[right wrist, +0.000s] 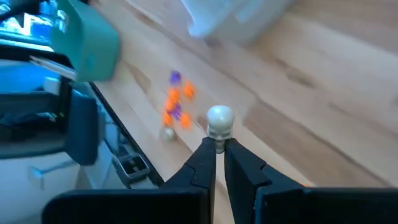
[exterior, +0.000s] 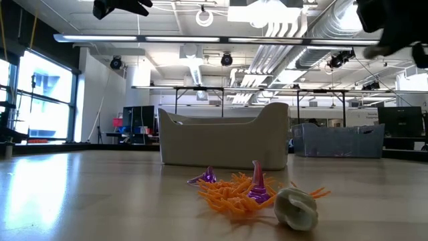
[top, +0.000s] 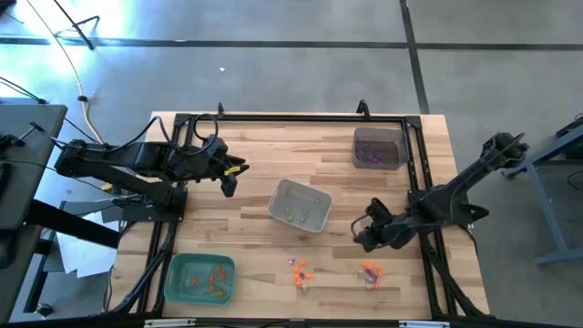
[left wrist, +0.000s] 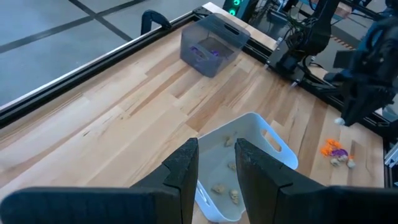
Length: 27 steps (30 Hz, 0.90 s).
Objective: Sort Halloween decoration
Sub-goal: Put the white skull toy into the white bin
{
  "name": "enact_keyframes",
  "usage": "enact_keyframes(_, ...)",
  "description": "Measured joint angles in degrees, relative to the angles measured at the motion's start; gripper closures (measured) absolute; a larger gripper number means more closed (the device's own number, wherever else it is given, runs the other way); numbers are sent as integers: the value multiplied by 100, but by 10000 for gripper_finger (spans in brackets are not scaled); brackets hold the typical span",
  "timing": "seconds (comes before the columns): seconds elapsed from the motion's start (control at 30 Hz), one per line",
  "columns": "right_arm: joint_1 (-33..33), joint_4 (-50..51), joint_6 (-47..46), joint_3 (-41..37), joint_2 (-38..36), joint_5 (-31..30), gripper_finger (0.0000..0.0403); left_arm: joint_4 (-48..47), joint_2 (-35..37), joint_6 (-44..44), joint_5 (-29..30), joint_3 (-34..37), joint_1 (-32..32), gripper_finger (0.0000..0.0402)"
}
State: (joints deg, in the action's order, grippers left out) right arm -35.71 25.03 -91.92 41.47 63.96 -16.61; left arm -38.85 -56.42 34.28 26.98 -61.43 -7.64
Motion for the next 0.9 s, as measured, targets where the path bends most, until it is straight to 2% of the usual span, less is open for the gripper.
enact_keyframes(0.33,1259,-1249,1816,2,-98,-32,383,0,0,-2,12,0,0,307)
enact_keyframes(0.67,2641,-2897,3303,11,-98,686,383,-2,0,-46,16,0,-2,307)
enact_keyframes(0.9,2995,-2661,4151,779,112,1135,383,-4,0,-46,17,0,0,307)
